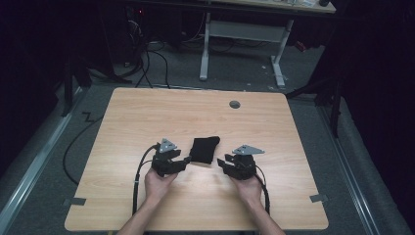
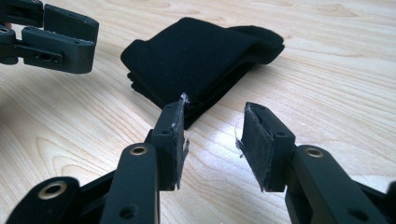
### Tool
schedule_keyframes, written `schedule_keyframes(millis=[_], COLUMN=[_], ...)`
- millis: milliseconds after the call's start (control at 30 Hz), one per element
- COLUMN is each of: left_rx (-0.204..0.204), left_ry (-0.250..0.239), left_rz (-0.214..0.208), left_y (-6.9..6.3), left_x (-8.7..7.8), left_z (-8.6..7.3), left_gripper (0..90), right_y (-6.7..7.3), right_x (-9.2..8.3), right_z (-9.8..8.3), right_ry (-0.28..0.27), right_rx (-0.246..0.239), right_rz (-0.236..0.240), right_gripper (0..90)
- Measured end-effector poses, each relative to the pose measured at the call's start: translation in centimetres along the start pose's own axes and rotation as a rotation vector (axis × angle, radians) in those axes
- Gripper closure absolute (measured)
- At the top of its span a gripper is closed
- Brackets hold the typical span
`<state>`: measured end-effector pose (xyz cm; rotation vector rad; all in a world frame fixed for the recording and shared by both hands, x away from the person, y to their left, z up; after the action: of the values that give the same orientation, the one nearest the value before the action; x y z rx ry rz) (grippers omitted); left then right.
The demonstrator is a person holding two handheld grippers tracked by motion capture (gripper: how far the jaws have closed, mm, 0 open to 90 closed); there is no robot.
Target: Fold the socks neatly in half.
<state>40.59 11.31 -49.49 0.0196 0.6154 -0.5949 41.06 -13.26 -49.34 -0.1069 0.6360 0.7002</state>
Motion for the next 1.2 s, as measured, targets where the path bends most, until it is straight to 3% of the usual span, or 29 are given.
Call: schedule_keyframes(millis=[467, 667, 1200], left_rx=[-0.005, 0.004, -0.022], left_ry=[-0.023, -0.016, -0.039], left_rz=[-0.003, 0.019, 0.015], left_y=[0.3, 0.7, 1.6], left_x=[-1.3, -1.8, -3.7], left_z=[0.1, -0.1, -0.5], left_gripper=[47.0, 46.7, 46.4], right_y=[-0.9, -1.1, -1.9], right_x=[-1.7, -2.1, -2.9], right_z=[-0.4, -0.4, -0.6], right_ry=[-0.021, -0.027, -0.040], right_rx=[0.014, 0.017, 0.036], right_rz=[-0.011, -0.011, -0.025], right_gripper=[59.0, 59.0, 59.1])
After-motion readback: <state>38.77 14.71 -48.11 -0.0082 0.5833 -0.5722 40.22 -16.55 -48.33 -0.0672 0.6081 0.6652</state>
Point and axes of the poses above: each handheld gripper's, and its own axes: x roughly forward along the jaws, z roughly out of its top, y roughly to its left, the point moved 3 cm from there along x, roughly forward along the jaws, and after that the axes turned 1 degree about -y, right-handed, at the moved point
